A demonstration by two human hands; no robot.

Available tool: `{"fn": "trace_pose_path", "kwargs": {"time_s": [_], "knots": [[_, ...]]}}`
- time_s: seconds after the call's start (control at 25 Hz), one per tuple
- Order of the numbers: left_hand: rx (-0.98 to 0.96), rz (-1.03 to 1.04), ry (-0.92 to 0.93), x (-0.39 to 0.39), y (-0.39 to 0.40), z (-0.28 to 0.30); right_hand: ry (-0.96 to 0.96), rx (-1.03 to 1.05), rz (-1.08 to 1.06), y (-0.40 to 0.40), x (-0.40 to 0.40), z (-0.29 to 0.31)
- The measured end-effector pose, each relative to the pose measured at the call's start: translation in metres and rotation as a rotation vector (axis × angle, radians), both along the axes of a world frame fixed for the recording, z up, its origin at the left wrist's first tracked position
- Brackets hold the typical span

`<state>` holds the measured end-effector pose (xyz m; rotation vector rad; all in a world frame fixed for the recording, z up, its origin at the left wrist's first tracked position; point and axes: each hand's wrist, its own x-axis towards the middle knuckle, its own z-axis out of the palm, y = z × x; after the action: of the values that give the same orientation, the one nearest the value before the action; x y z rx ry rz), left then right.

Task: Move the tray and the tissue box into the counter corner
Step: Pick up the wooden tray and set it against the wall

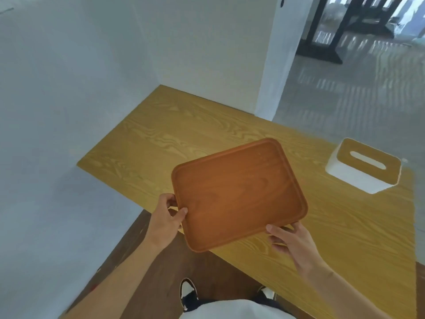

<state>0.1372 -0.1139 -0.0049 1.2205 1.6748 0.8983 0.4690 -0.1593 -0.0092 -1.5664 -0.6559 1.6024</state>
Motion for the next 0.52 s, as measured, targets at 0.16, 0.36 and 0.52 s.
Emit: {"fn": "trace_pose_path", "kwargs": {"time_s": [0.16, 0.36, 0.52], "knots": [[0.029, 0.116, -0.023, -0.085, -0.015, 0.002, -0.005, 0.014, 0.109, 0.023, -0.083, 0.006], [0.039, 0.213, 0.009, -0.172, -0.022, 0.003, -0.016, 0.057, 0.185, 0.043, -0.172, 0.013], [0.055, 0.223, 0.031, -0.214, -0.011, 0.002, -0.027, 0.064, 0.2, 0.053, -0.213, 0.015]]}}
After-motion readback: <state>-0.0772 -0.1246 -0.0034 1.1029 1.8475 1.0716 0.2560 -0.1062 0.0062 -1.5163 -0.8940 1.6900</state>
